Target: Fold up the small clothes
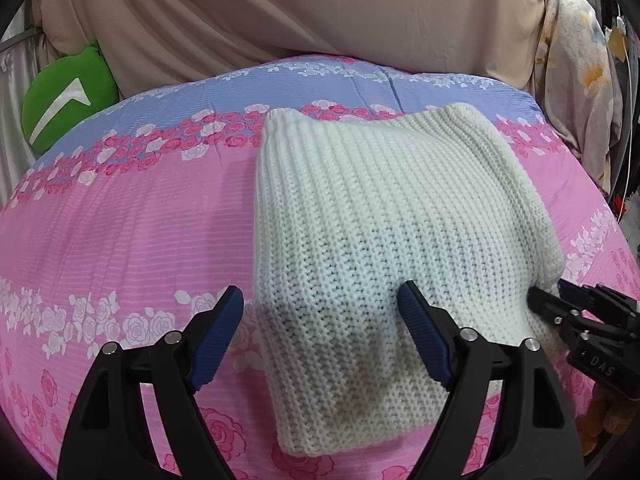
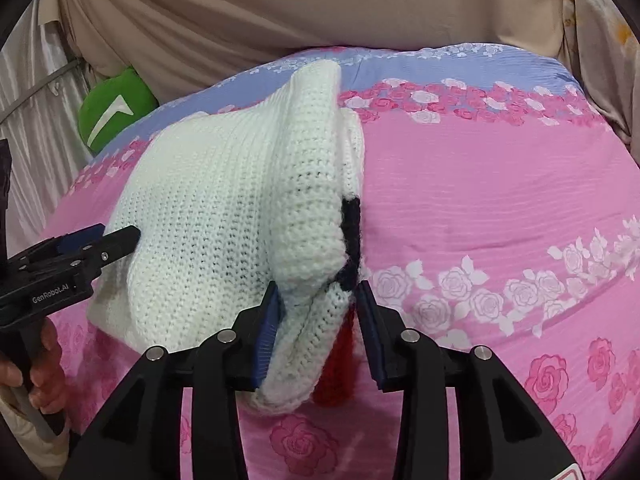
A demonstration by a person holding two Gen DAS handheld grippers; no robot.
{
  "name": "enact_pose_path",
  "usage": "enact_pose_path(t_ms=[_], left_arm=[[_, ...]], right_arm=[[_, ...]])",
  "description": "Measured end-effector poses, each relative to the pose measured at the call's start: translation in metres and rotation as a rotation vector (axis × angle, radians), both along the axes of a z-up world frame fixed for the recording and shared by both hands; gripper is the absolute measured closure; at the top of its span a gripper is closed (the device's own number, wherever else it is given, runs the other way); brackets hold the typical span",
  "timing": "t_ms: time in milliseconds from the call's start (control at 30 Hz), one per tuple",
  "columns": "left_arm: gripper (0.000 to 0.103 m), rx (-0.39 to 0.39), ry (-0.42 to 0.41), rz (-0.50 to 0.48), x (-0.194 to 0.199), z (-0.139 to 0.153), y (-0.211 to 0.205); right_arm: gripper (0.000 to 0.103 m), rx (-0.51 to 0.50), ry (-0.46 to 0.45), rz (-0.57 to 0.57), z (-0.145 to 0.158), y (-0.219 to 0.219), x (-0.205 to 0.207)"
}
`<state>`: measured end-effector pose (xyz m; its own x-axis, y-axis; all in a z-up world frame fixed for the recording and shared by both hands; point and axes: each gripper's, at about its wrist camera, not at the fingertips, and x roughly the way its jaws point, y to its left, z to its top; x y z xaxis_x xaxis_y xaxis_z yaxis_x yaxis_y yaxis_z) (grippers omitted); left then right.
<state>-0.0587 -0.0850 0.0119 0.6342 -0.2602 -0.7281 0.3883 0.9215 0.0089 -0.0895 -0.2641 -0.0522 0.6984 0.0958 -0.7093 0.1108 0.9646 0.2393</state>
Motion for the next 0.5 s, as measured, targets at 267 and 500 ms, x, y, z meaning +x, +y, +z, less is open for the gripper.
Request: enact_pose_path(t_ms=[267, 500], left_arm=[[0.01, -0.107, 0.006, 0.0, 0.004, 0.015, 0.015], [0.007, -0.275, 0.148, 0.04, 0.05, 0.006, 0.037]], right_arm=[[0.042, 0.109, -0.074, -0.032, 0.022, -0.022, -0.002], [0.04, 0.35, -0.012, -0.005, -0.008, -0.046, 0.035]])
